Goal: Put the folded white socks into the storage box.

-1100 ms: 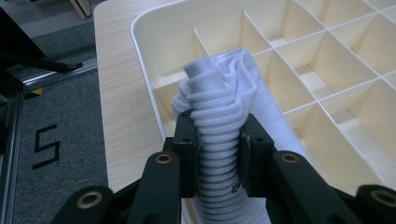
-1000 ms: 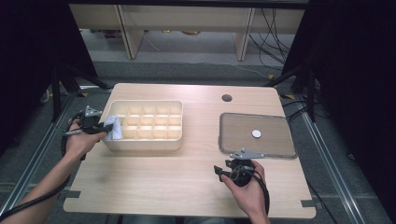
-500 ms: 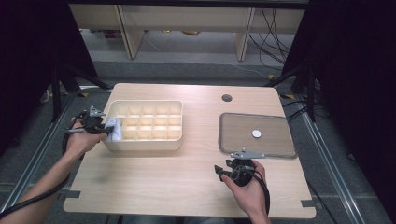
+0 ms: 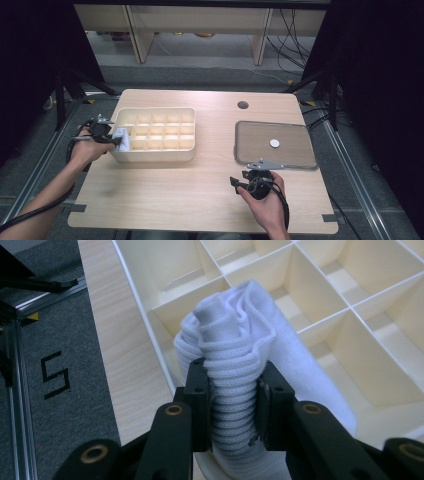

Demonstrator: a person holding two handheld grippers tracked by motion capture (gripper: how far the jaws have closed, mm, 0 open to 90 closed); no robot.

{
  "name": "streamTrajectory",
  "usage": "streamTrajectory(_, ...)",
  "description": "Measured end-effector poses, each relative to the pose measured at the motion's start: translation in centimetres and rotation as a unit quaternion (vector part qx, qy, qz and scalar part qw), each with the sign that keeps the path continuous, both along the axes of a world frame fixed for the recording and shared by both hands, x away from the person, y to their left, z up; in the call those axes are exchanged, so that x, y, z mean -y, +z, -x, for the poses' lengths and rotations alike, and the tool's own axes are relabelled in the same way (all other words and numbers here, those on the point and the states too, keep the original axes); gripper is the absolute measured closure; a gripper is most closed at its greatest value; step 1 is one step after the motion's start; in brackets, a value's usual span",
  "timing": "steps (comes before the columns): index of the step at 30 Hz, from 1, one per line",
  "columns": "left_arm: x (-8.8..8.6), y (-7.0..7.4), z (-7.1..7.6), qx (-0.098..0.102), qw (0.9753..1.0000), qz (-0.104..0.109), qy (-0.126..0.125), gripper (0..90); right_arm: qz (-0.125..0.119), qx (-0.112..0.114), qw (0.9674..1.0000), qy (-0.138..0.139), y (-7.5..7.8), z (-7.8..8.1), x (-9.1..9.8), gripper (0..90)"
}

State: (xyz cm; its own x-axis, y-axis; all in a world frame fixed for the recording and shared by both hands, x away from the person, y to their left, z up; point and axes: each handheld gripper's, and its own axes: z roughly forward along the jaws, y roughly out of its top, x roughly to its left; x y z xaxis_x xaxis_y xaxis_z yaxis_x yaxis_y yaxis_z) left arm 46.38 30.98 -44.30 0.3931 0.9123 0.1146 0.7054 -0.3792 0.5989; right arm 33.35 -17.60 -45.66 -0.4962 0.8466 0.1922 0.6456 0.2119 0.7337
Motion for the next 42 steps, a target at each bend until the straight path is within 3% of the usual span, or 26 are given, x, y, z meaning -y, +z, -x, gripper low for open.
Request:
streamTrajectory(2, 0.07, -0.04, -0.03, -0.003, 1.0, -0.003, 0.0, 71.2, 0.012, 0.001, 0.9999, -0.002, 0.11, 0.03, 0.07, 47.2)
streamTrajectory(3, 0.09, -0.09, -0.06, -0.002, 1.0, -0.002, -0.001, 71.2, 0.004, 0.002, 1.0, 0.003, 0.0, -0.04, 0.03, 47.2)
streamTrajectory(13, 0.24, -0.11, -0.16, -0.025, 0.9993, -0.024, -0.011, 71.2, 0.007, -0.001, 1.0, 0.0, 0.08, -0.04, 0.13, 47.2)
streamTrajectory(27, 0.24, 0.21, -0.71, -0.054, 0.9981, -0.028, -0.013, 71.4, 0.011, -0.001, 0.9999, 0.001, 0.05, -0.07, 0.11, 47.2)
streamTrajectory(29, 0.26, 0.25, -0.74, -0.055, 0.998, -0.028, -0.012, 71.4, 0.017, 0.004, 0.9998, -0.002, 0.04, -0.07, 0.15, 47.2)
streamTrajectory(30, 0.25, 0.26, -0.76, -0.056, 0.9979, -0.029, -0.012, 71.4, 0.005, 0.001, 1.0, 0.004, -0.1, -0.15, 0.06, 47.2)
streamTrajectory(36, 0.41, 0.25, -0.86, -0.057, 0.998, -0.025, -0.008, 71.5, 0.002, -0.004, 1.0, 0.004, -0.08, -0.1, 0.0, 47.2)
streamTrajectory(42, 0.4, 0.33, -1.01, -0.063, 0.9976, -0.025, -0.007, 71.5, 0.013, -0.002, 0.9999, -0.001, 0.06, -0.07, 0.13, 47.1)
